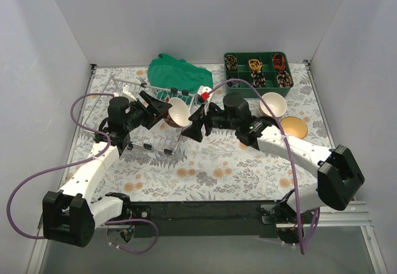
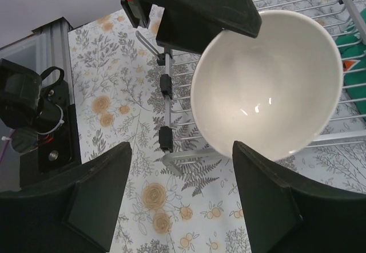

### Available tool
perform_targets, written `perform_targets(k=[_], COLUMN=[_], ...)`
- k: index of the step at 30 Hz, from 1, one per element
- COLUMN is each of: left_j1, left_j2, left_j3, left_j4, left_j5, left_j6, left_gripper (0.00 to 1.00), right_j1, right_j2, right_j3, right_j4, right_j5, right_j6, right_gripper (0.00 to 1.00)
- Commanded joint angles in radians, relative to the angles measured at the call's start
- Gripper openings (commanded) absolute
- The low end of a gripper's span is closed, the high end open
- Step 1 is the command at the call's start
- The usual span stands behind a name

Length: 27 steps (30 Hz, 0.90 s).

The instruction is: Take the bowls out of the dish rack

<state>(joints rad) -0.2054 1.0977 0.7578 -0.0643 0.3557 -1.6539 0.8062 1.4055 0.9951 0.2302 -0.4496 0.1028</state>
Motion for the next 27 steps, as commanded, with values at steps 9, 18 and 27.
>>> perform_targets(k=[9, 18, 27], left_j1=[-0.037, -0.04, -0.04], left_j2=[-0.064, -0.084, -0.128], left_j3=[-0.051, -0.086, -0.005], left_j4=[0.21, 0.219, 0.071], left_j5=[0.114, 0.12, 0.029], left_j6=[-0.138, -0.118, 0.146], left_gripper=[0.0, 0.0, 0.73], right_j1=[0.083, 0.128, 0.136], right_j2=[0.159, 0.188, 0.107], right_j3=[0.174, 0.215, 0.211], right_j4=[-0.003, -0.094, -0.229], right_j5=[0.063, 0.112, 0.247], right_j6=[-0.149, -0.189, -0.247], right_gripper=[0.66, 0.01, 0.01])
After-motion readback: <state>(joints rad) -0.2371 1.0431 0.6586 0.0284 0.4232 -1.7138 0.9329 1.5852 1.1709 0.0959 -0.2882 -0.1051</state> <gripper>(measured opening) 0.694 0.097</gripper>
